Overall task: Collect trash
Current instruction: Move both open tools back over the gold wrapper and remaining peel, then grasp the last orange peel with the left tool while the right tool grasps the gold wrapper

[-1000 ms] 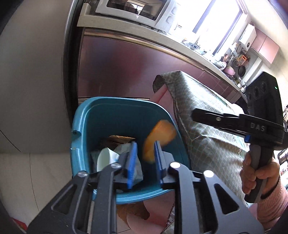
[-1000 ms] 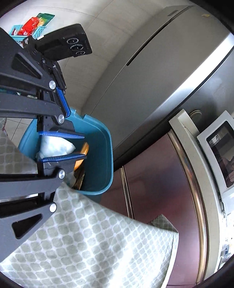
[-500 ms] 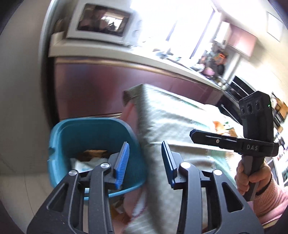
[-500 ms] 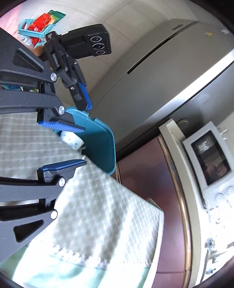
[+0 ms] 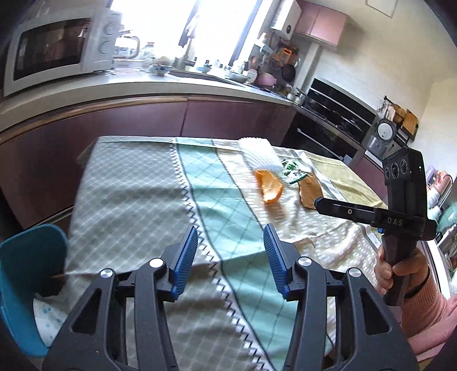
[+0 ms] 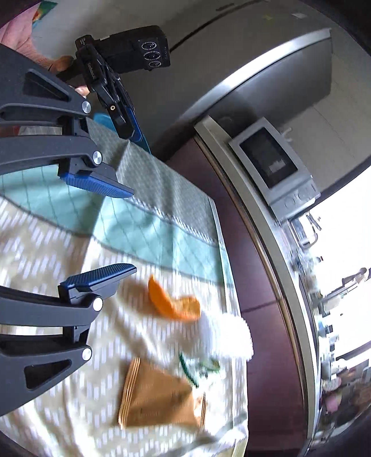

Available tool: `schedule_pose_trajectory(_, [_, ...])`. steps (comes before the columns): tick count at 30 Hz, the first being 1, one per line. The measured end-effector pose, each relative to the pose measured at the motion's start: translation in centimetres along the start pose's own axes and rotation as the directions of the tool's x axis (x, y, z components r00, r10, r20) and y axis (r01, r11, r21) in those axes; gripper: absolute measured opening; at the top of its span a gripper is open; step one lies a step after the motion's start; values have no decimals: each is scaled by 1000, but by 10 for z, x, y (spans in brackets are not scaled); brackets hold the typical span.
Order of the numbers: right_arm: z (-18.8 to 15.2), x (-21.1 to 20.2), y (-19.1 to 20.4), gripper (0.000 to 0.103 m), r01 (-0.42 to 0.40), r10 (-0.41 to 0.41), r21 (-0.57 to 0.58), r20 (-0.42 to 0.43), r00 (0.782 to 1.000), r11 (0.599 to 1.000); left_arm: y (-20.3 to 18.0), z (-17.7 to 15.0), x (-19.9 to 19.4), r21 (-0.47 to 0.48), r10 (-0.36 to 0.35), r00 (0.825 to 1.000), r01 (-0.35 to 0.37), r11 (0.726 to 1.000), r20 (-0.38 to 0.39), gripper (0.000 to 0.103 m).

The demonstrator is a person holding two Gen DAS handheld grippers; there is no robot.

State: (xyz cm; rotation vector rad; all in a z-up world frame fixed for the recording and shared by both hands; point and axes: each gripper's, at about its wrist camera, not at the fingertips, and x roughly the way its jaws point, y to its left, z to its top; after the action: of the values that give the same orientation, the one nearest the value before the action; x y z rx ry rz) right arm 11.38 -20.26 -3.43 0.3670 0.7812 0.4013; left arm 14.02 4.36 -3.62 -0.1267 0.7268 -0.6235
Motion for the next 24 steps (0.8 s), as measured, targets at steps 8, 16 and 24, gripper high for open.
schedule_pose_trajectory(8, [21,-21,-104,57,218,-227,143,54,972,965,-60,32,92,53,-35,995,40,998,-90,48])
schedule_pose_trajectory(16, [27,5,-153,58,220,-223,216,-9,975,951,-87,45,155,107,18,987,-1,994,-159,44])
schedule_pose_trajectory(24, [28,11,-156,21,196,-194,216,-29,981,957,-89,47,180,131,45,976,-17,991,-211,18])
